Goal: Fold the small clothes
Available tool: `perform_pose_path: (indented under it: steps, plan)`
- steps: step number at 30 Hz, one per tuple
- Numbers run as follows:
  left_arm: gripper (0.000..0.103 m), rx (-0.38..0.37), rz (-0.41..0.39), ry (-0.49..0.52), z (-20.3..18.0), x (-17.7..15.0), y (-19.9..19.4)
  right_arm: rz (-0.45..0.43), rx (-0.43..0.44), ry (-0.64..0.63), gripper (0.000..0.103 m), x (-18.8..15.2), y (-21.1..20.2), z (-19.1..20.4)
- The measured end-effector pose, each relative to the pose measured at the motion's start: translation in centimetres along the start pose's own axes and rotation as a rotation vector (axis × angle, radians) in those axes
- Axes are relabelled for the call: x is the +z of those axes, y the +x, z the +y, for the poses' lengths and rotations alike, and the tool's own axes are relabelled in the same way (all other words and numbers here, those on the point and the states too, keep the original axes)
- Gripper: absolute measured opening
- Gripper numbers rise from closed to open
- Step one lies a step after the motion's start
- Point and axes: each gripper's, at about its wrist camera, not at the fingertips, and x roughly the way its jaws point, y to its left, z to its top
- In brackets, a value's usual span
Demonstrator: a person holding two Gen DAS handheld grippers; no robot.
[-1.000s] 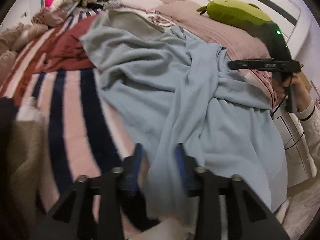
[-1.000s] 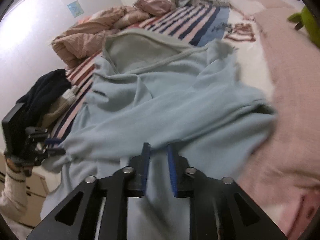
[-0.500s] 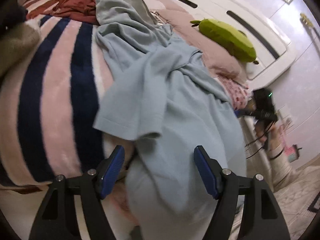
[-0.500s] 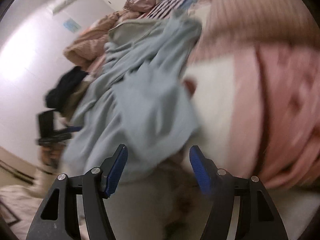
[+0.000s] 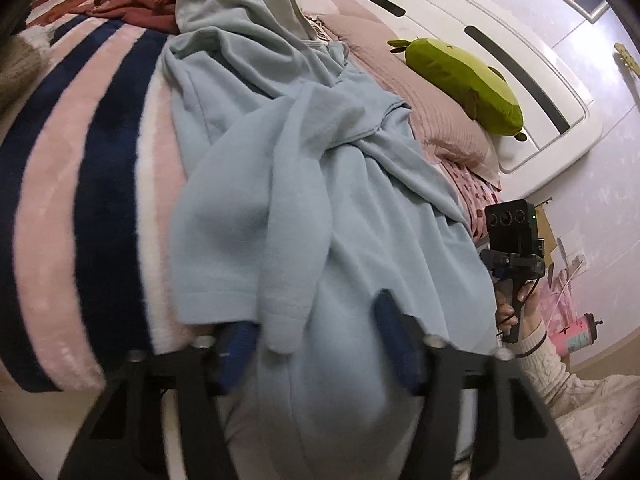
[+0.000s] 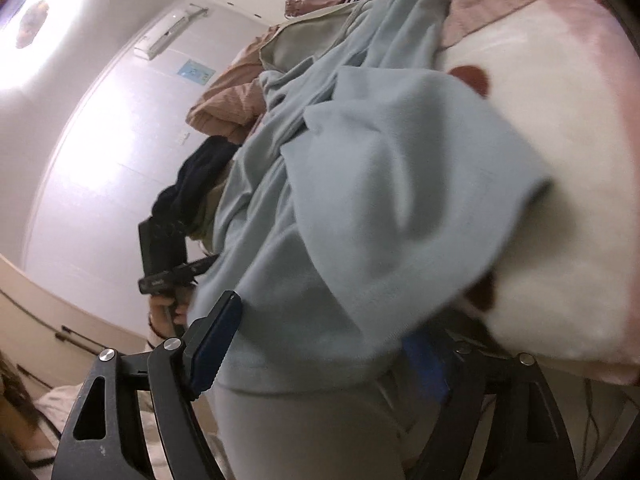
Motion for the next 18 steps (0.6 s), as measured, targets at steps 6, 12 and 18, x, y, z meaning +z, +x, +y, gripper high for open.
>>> perform_pose_path:
  steps: [6, 12, 18]
  plan:
    - [0.01, -0.007, -0.049, 0.016, -0.8, 0.3, -0.7, -0.038, -0.065, -0.08, 0.02, 1.3, 1.7, 2.2]
    - [0.009, 0.01, -0.175, 0.017, -1.7, -0.2, -5.2, -0.138, -0.026, -0.159, 0.007, 1.5, 0.1, 5.1]
    - [0.009, 0.051, -0.277, -0.007, -2.7, -1.7, -8.7, -0.214, -0.018, -0.199, 0.007, 0.5, -2.5, 8.3]
